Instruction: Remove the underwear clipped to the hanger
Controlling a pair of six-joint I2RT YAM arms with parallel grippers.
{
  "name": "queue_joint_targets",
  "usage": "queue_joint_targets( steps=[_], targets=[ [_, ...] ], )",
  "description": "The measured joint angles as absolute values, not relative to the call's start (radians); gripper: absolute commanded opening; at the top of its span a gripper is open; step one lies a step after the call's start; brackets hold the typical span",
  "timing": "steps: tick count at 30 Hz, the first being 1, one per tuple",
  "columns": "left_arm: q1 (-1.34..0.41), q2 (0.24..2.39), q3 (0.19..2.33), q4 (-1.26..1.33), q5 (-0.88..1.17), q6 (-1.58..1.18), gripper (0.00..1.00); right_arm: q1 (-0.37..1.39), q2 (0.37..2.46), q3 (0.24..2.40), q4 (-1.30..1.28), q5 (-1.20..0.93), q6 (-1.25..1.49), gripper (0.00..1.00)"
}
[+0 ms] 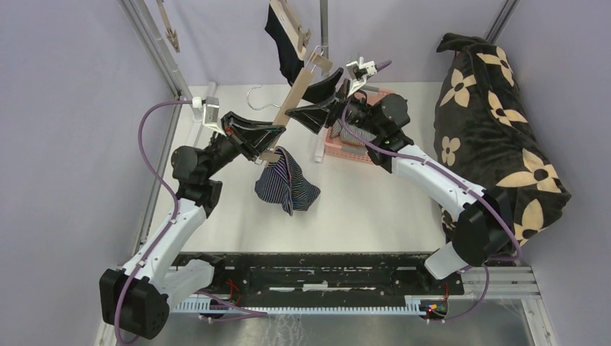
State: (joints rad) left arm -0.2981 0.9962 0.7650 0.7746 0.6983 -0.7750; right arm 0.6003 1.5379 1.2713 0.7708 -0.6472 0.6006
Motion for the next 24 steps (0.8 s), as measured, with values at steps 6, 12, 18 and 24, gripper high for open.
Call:
queue_joint_targets(
  steps=[6,12,18,24],
  targets=[
    [-0.313,1.006,0.759,0.798,0.679,-0.797,0.03,0.601,1.543,1.299,0.769,-0.652,0.606,0.86],
    [-0.322,1.018,0.749,0.818,0.668,-0.808,0.03,0.601,1.562,1.312,0.779,-0.652,0.62,0.65],
    [-0.326,1.034,0.746,0.832,0.653,-0.823,0.03,0.602,1.595,1.357,0.791,-0.661,0.649,0.53],
    [-0.327,1.053,0.73,0.888,0.629,-0.837,0.03,0.607,1.616,1.393,0.807,-0.694,0.743,0.01]
  ],
)
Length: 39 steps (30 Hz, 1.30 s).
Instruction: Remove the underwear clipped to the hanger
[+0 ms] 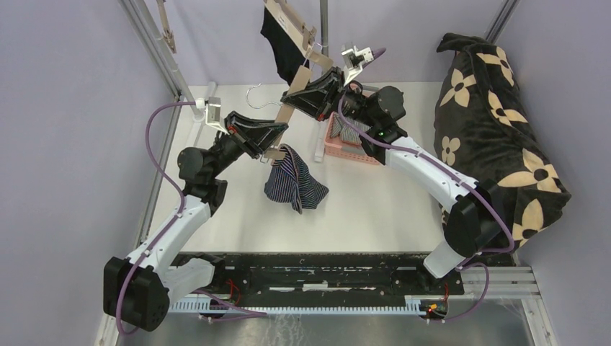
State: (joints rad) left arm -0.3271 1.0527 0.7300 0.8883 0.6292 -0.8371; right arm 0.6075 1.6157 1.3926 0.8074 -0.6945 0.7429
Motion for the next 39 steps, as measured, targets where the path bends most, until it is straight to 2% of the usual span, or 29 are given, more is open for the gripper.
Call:
queue_joint_targets(
  steps=[3,5,10,16,20,27,39],
  targets=[
    [-0.327,1.052,0.73,0.9,0.628,-0.838,0.03,0.607,1.616,1.396,0.807,-0.697,0.76,0.01],
    [-0.327,1.052,0.73,0.897,0.627,-0.838,0.07,0.608,1.615,1.398,0.797,-0.694,0.762,0.01],
    [-0.327,1.052,0.73,0.863,0.618,-0.834,0.38,0.607,1.61,1.399,0.75,-0.677,0.751,0.01],
    [-0.334,1.028,0.73,0.739,0.61,-0.788,0.55,0.613,1.6,1.398,0.694,-0.673,0.673,0.01],
    [-0.334,0.954,0.73,0.625,0.601,-0.707,0.59,0.613,1.58,1.391,0.671,-0.669,0.646,0.01],
    [-0.334,0.837,0.725,0.514,0.6,-0.588,0.6,0.613,1.54,1.391,0.675,-0.671,0.639,0.01],
    [-0.336,0.855,0.696,0.529,0.603,-0.577,0.6,0.606,1.538,1.39,0.668,-0.677,0.649,0.01]
  ],
)
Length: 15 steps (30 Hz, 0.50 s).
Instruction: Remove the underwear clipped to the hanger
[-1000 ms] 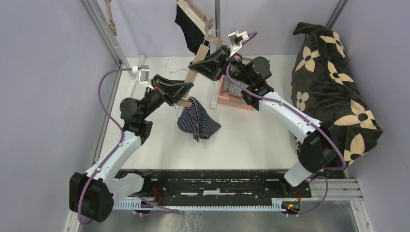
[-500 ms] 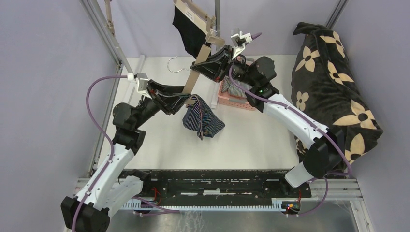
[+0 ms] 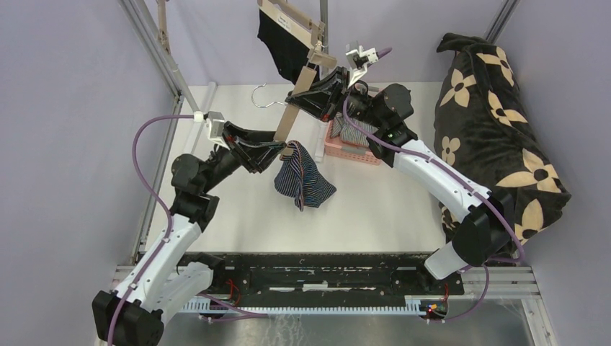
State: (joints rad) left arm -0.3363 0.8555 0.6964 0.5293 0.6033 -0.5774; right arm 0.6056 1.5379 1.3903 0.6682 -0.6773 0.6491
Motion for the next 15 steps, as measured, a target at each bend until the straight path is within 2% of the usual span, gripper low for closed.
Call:
queue_joint_targets(
  steps=[4,15],
  targets=[
    [-0.338,0.84,0.696,0.497,0.571,-0.555,0.61,0.606,1.536,1.39,0.662,-0.677,0.647,0.01],
    [-0.344,0.683,0.658,0.341,0.316,-0.468,0.64,0.605,1.51,1.39,0.675,-0.669,0.649,0.01]
  ],
)
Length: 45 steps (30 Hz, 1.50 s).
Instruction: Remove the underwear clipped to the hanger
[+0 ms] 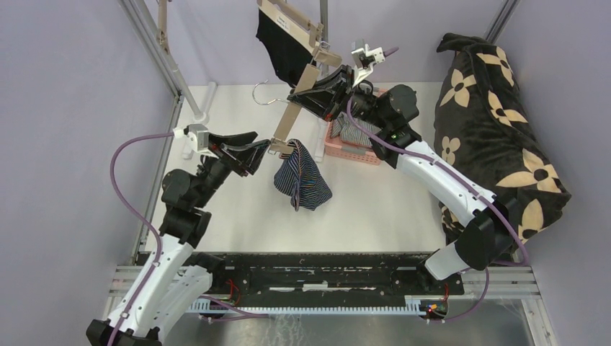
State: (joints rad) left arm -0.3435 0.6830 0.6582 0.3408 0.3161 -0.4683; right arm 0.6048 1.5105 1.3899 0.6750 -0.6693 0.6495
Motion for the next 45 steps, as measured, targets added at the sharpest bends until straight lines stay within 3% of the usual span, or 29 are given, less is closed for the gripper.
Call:
queue_joint_targets(
  steps=[7,9,16,18,26,28,30,32,33,35,36,37,39,40,42,45],
  targets=[
    [-0.342,0.736,0.652,0.413,0.369,-0.467,0.67,0.604,1.51,1.39,0.675,-0.673,0.657,0.01],
    [-0.34,0.764,0.652,0.452,0.415,-0.479,0.72,0.6,1.51,1.39,0.673,-0.676,0.657,0.01],
    [-0.339,0.824,0.643,0.588,0.577,-0.541,0.76,0.6,1.509,1.39,0.677,-0.682,0.664,0.01],
    [-0.341,0.828,0.638,0.617,0.61,-0.559,0.81,0.6,1.507,1.39,0.678,-0.679,0.664,0.01],
    [-0.341,0.835,0.614,0.652,0.639,-0.588,0.76,0.6,1.505,1.39,0.677,-0.676,0.661,0.01],
    [-0.341,0.842,0.614,0.653,0.638,-0.588,0.69,0.6,1.505,1.39,0.676,-0.676,0.661,0.01],
    [-0.341,0.852,0.614,0.653,0.638,-0.59,0.45,0.6,1.506,1.39,0.675,-0.676,0.661,0.01],
    [-0.341,0.864,0.614,0.655,0.636,-0.595,0.14,0.6,1.505,1.39,0.673,-0.677,0.661,0.01],
    [-0.341,0.871,0.614,0.657,0.635,-0.592,0.04,0.6,1.505,1.39,0.672,-0.677,0.661,0.01],
    [-0.34,0.882,0.614,0.673,0.643,-0.59,0.03,0.599,1.505,1.39,0.668,-0.677,0.663,0.01],
    [-0.341,0.882,0.614,0.68,0.645,-0.59,0.03,0.596,1.505,1.39,0.665,-0.678,0.67,0.01],
    [-0.341,0.882,0.614,0.683,0.646,-0.59,0.13,0.594,1.505,1.39,0.665,-0.678,0.677,0.01],
    [-0.341,0.881,0.614,0.686,0.646,-0.59,0.46,0.594,1.502,1.39,0.664,-0.679,0.677,0.01],
    [-0.341,0.879,0.615,0.685,0.647,-0.587,0.54,0.594,1.501,1.39,0.664,-0.68,0.677,0.01],
    [-0.344,0.873,0.626,0.656,0.635,-0.58,0.66,0.596,1.498,1.39,0.665,-0.676,0.674,0.01],
    [-0.344,0.865,0.652,0.617,0.609,-0.577,0.69,0.599,1.497,1.39,0.665,-0.677,0.666,0.01]
  ],
)
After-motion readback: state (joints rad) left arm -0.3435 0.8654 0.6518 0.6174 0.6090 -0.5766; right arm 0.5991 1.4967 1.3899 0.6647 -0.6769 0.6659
